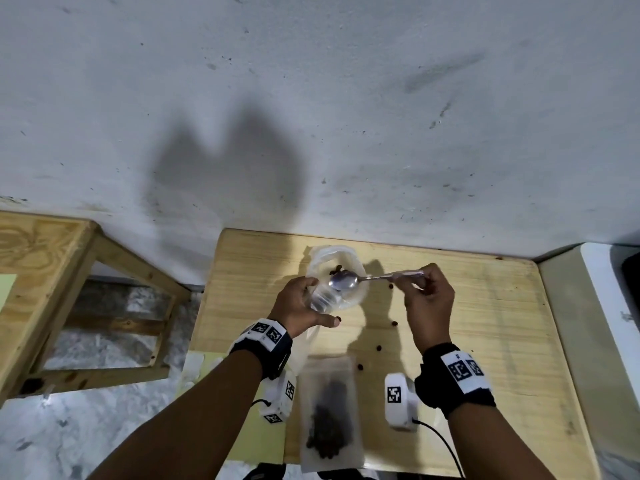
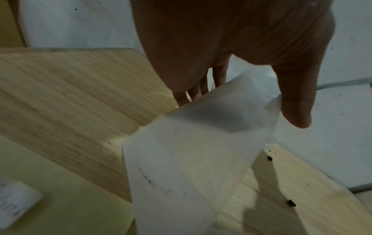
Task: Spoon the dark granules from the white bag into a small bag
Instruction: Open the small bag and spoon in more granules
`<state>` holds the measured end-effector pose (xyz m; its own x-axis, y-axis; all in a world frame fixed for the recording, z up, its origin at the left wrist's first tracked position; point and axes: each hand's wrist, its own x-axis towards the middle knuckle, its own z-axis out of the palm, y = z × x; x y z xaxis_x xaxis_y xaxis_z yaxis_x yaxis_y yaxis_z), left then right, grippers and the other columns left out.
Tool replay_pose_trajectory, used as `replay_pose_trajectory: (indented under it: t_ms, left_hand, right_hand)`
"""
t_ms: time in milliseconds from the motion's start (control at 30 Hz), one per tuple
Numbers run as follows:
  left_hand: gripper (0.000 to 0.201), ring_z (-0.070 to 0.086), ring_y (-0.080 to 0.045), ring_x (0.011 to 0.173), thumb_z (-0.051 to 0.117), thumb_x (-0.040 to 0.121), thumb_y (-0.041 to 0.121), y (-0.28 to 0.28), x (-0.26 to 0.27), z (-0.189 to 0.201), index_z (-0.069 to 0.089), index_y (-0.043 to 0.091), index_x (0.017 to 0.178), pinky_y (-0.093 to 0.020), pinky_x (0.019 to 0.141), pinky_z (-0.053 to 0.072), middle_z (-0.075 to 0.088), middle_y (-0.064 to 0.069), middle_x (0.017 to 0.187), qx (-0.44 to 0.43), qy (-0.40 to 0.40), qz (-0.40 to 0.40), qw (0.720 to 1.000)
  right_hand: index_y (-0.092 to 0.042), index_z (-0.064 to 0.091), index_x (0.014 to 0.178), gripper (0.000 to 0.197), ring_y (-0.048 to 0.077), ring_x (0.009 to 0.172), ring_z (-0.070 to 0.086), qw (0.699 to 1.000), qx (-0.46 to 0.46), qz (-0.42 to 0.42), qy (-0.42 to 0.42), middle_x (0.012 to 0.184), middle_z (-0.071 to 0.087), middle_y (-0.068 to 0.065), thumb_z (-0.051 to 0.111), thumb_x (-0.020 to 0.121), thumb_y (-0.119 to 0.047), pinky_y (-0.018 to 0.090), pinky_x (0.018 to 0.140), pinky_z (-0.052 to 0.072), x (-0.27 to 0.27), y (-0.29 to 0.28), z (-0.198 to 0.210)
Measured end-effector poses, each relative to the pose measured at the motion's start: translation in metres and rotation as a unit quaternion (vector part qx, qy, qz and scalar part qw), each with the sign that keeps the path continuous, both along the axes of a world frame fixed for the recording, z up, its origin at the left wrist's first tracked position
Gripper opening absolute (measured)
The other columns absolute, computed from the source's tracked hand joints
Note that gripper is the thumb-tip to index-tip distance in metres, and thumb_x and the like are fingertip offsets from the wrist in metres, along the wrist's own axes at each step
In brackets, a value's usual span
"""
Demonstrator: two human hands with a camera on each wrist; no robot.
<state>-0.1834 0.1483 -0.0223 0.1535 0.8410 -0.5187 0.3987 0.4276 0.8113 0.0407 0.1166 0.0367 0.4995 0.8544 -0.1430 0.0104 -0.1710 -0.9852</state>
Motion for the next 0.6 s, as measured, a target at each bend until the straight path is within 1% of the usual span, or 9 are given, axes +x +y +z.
replay_pose_trajectory:
  t_ms: [67,133,167,233,333,433,500,533,600]
  left_hand:
    - [0.103,0.049,-0.016,0.127,0.098,0.036,0.035,-0.002,-0.002,0.000,0.054,0.022,0.128,-0.040,0.106,0.047,0.046,0.003,0.139,0.015,-0.002,0.001,1.000]
    - [0.100,0.047,-0.016,0.129,0.099,0.039,0.033,-0.004,-0.004,0.000,0.055,0.021,0.128,-0.039,0.108,0.045,0.040,0.005,0.141,0.034,0.000,0.002,0.999]
    - [0.099,0.046,-0.015,0.130,0.099,0.041,0.032,-0.005,-0.005,-0.002,0.054,0.020,0.129,-0.038,0.109,0.044,0.039,0.005,0.142,0.043,0.004,0.003,0.999]
    - [0.099,0.045,-0.015,0.130,0.098,0.042,0.031,-0.008,-0.006,-0.002,0.053,0.020,0.130,-0.037,0.110,0.042,0.037,0.004,0.143,0.057,0.018,0.005,0.998]
    - [0.098,0.044,-0.017,0.131,0.098,0.045,0.030,-0.014,-0.009,-0.001,0.052,0.021,0.131,-0.035,0.110,0.041,0.036,0.002,0.144,0.074,0.041,0.002,0.996]
    - [0.095,0.038,-0.014,0.134,0.097,0.049,0.032,-0.021,-0.013,0.001,0.052,0.024,0.132,-0.031,0.110,0.036,0.031,0.003,0.148,0.095,0.062,0.017,0.993]
    - [0.093,0.039,-0.013,0.132,0.097,0.050,0.032,-0.025,-0.015,0.005,0.052,0.024,0.131,-0.024,0.105,0.035,0.034,0.004,0.145,0.114,0.072,0.031,0.990]
    - [0.092,0.041,-0.013,0.130,0.097,0.051,0.032,-0.026,-0.016,0.007,0.052,0.024,0.131,-0.023,0.103,0.036,0.037,0.005,0.141,0.124,0.073,0.038,0.989]
    - [0.094,0.047,-0.012,0.124,0.097,0.051,0.033,-0.031,-0.017,0.012,0.052,0.023,0.133,-0.026,0.103,0.040,0.043,0.008,0.133,0.138,0.073,0.046,0.987]
  right_hand:
    - [-0.007,0.046,0.065,0.030,0.022,0.059,0.034,0.997,-0.018,-0.071,0.023,0.064,0.047,0.017,0.076,0.069,-0.013,0.036,0.059,0.030,0.007,0.003,-0.003]
    - [-0.009,0.047,0.062,0.025,0.024,0.059,0.032,0.995,-0.050,-0.090,0.013,0.067,0.050,0.027,0.068,0.067,-0.021,0.038,0.059,0.030,0.006,0.004,-0.006]
    - [-0.013,0.047,0.058,0.024,0.024,0.059,0.033,0.994,-0.063,-0.087,0.009,0.067,0.051,0.027,0.067,0.068,-0.022,0.037,0.059,0.030,0.003,0.005,-0.007]
    - [-0.017,0.048,0.055,0.026,0.022,0.057,0.035,0.992,-0.098,-0.075,0.009,0.066,0.052,0.020,0.070,0.065,-0.026,0.033,0.055,0.031,-0.004,0.003,-0.012]
    - [-0.006,0.056,0.066,0.025,0.022,0.055,0.036,0.989,-0.139,-0.039,0.038,0.065,0.049,0.013,0.076,0.076,-0.016,0.027,0.047,0.030,-0.018,-0.002,-0.026]
    - [-0.013,0.064,0.067,0.019,0.023,0.066,0.052,0.983,-0.179,-0.031,0.006,0.071,0.061,0.002,0.076,0.080,-0.020,0.033,0.061,0.044,-0.025,-0.014,-0.048]
    - [-0.019,0.071,0.081,0.005,0.023,0.082,0.064,0.977,-0.207,-0.031,-0.035,0.084,0.071,-0.003,0.076,0.080,-0.022,0.036,0.078,0.052,-0.027,-0.025,-0.053]
    - [-0.021,0.072,0.096,0.017,0.021,0.089,0.065,0.972,-0.225,-0.040,-0.052,0.094,0.071,-0.003,0.077,0.080,-0.024,0.037,0.083,0.053,-0.026,-0.030,-0.053]
    - [-0.024,0.063,0.119,0.041,0.017,0.090,0.063,0.968,-0.230,-0.068,-0.076,0.106,0.065,-0.003,0.077,0.081,-0.026,0.035,0.082,0.050,-0.025,-0.041,-0.046]
